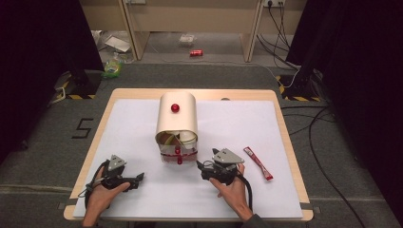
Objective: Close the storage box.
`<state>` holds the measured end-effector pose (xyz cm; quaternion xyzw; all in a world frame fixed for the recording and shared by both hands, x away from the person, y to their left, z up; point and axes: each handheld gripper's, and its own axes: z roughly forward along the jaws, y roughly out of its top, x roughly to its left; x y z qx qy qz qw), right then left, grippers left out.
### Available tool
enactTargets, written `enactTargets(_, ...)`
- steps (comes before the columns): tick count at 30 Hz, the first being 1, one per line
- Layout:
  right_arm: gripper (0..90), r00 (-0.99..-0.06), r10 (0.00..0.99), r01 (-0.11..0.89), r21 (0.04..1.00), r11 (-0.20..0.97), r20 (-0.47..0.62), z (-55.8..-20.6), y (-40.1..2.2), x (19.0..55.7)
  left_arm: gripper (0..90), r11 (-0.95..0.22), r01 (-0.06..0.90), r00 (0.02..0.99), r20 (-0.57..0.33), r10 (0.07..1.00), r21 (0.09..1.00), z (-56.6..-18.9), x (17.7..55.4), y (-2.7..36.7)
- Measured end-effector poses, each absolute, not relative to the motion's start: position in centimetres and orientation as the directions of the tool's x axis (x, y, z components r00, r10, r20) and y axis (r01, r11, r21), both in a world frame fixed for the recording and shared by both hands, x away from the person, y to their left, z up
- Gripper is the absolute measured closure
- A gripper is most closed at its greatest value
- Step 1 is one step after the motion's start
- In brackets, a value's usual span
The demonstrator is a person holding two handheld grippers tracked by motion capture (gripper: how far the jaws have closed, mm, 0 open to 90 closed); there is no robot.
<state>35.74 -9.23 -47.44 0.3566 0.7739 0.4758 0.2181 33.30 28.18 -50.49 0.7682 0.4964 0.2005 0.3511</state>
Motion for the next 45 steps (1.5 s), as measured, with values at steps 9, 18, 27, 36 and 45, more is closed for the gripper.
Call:
enactTargets(9,25.1,-0.633,0.774,0.364,0.890,0.275,0.020,-47.0,-10.8,36.2,7.5,-0.259,0.622,0.426,-0.042,0.904,0.739,-50.5,33.3,28.2)
enactTargets(18,25.1,-0.628,0.778,0.366,0.891,0.268,0.024,-45.9,-12.0,36.3,7.5,-0.258,0.622,0.426,-0.043,0.904,0.739,-50.5,33.3,28.2)
enactTargets(27,25.0,-0.609,0.793,0.387,0.881,0.272,0.023,-45.5,-13.7,36.7,7.5,-0.258,0.622,0.426,-0.043,0.904,0.739,-50.5,33.3,28.2)
enactTargets(36,24.9,-0.590,0.807,0.402,0.877,0.263,0.028,-45.6,-15.5,36.3,7.5,-0.259,0.622,0.426,-0.042,0.904,0.739,-50.5,33.3,28.2)
enactTargets(45,24.8,-0.574,0.818,0.409,0.875,0.261,0.025,-45.6,-17.1,35.9,7.5,-0.258,0.622,0.426,-0.043,0.904,0.739,-50.5,33.3,28.2)
